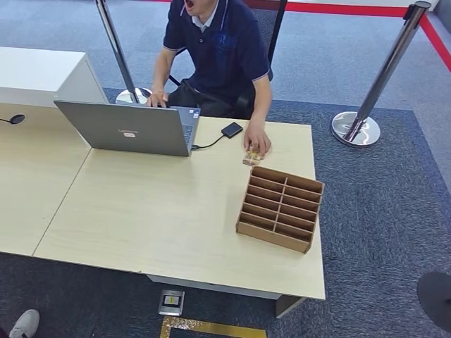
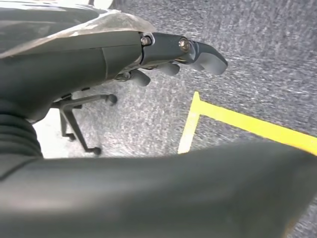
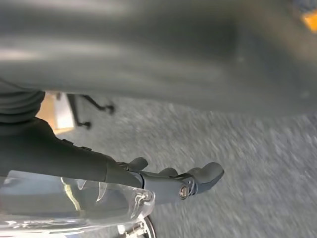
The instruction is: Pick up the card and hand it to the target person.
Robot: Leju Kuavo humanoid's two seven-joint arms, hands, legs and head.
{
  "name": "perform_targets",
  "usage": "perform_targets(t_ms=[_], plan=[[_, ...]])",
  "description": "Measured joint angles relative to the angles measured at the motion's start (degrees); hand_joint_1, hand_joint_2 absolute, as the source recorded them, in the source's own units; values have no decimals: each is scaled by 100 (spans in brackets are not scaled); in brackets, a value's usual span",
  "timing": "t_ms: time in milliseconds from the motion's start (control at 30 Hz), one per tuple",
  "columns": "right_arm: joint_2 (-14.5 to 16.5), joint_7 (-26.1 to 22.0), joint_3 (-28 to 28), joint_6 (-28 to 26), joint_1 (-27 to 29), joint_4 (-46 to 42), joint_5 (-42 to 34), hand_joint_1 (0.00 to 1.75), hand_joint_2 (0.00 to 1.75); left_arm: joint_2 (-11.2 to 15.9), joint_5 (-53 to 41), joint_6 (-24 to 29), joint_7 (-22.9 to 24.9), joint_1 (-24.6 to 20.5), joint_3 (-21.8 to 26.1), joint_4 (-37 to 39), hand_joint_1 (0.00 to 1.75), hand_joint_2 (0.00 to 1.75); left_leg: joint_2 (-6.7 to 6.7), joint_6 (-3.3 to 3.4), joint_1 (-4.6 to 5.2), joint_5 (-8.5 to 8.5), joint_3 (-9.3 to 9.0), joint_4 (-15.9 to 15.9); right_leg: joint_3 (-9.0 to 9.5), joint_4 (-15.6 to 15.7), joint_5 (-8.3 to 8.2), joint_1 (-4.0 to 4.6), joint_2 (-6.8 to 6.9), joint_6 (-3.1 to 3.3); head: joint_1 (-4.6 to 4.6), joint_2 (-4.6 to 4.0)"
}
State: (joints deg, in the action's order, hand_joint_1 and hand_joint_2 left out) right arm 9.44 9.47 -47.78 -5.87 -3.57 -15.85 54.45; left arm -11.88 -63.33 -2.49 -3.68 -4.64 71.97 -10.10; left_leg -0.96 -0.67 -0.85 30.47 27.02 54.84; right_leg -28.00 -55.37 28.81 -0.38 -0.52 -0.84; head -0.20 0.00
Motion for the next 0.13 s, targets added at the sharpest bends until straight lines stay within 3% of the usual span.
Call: perform_targets(t_ms=[67, 100, 133], plan=[[22, 109, 0, 42, -17, 118, 5, 0, 0, 2, -8, -22, 74, 1, 0, 0, 0, 0, 0, 0, 2, 0, 1, 0, 0, 1, 0, -1, 0, 0, 1, 0], [33, 151, 0, 45, -20, 162, 10, 0, 0, 3, -8, -40, 101, 1, 0, 0, 0, 44, 0, 1, 3, 0, 1, 0, 0, 1, 0, -1, 0, 0, 1, 0], [38, 172, 0, 44, -21, 182, 12, 0, 0, 4, -8, -52, 114, 1, 0, 0, 0, 58, 0, 1, 3, 0, 1, 0, 0, 1, 0, -1, 0, 0, 1, 0]])
